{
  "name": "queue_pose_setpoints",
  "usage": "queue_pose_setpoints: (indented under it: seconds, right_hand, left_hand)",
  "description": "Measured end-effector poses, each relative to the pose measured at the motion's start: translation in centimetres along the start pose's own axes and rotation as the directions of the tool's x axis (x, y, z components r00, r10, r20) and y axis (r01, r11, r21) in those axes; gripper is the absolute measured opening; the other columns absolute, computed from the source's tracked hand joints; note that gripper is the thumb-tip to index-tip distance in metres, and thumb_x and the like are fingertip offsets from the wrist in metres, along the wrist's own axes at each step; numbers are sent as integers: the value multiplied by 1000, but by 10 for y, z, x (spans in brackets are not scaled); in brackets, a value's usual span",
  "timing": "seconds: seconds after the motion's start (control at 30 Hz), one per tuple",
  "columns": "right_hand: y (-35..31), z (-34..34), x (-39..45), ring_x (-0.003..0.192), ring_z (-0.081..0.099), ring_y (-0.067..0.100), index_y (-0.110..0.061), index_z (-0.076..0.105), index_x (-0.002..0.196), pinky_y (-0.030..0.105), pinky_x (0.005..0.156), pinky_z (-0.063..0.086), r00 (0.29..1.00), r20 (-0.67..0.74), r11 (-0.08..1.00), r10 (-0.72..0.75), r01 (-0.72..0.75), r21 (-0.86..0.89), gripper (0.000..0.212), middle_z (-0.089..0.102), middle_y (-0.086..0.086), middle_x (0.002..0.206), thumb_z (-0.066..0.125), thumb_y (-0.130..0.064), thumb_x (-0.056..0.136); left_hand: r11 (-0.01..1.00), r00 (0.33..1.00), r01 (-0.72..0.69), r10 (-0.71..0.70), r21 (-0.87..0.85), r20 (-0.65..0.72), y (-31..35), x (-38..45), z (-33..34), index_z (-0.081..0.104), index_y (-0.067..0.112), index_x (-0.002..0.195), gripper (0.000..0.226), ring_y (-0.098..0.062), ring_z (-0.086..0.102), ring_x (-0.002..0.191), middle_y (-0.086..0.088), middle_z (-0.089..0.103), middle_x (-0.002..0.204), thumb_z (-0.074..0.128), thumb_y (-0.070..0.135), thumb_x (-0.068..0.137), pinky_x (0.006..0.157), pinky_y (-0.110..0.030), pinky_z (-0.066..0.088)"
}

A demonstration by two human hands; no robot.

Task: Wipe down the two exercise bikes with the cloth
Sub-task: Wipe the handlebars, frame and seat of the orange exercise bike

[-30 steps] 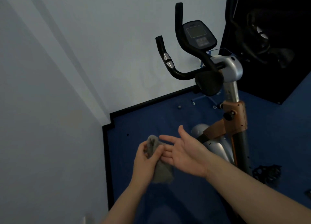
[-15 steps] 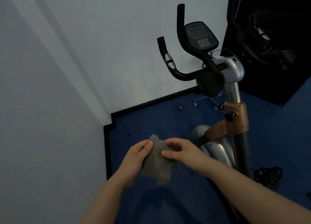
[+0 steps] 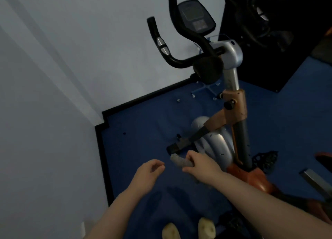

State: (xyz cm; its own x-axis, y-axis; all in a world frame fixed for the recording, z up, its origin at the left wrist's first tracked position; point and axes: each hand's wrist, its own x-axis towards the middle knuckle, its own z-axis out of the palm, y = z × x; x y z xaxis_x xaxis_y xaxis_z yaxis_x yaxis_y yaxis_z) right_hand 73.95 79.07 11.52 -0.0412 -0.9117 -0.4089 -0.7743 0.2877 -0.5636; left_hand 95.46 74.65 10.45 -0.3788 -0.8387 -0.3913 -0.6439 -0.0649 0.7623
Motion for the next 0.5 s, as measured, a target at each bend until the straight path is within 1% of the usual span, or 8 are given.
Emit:
queue_pose_setpoints:
  seconds: [0.1,0.23,0.33,0.43,0.5]
  right_hand:
    - [20,16,-17,83,59,15,-23,49,92,37,72,51,992,-21,992,125,-126,0,18,61,-5,90,62,-35,87]
    - [50,33,-49,84,60,17,-24,50,92,35,68,48,956,-55,957,287,-285,50,16,63,-4,92,61,-35,87]
    - [74,48,-81,81,59,15,-24,49,93,35,66,48,911,-77,912,405,-396,105,18,61,-5,88,62,-36,87]
    - [94,62,-115,80,59,15,-24,50,93,37,69,51,851,-94,850,517,-497,177,20,60,-7,85,64,-36,86]
    - [104,67,-139,78,59,14,-25,50,91,35,66,49,807,-112,804,580,-545,236,19,58,-8,82,64,-35,86]
  left_hand:
    - [991,987,-12,-9,130,161,-4,8,26,64,22,117,22,-4,58,107,10,64,116,55,30,99,94,-21,46]
    - [976,940,-76,2,203,341,-11,19,58,63,22,117,21,-6,57,109,9,63,116,53,29,100,92,-20,44]
    - [969,901,-113,6,221,434,-13,24,84,63,22,116,20,-6,56,110,9,62,118,53,29,100,93,-21,43]
    - [949,846,-199,40,246,532,-9,23,115,64,18,118,23,-9,57,111,5,63,120,53,26,100,96,-23,44]
    - [935,811,-250,60,251,583,-2,17,135,63,16,119,23,-9,58,111,4,63,120,52,25,100,95,-21,44]
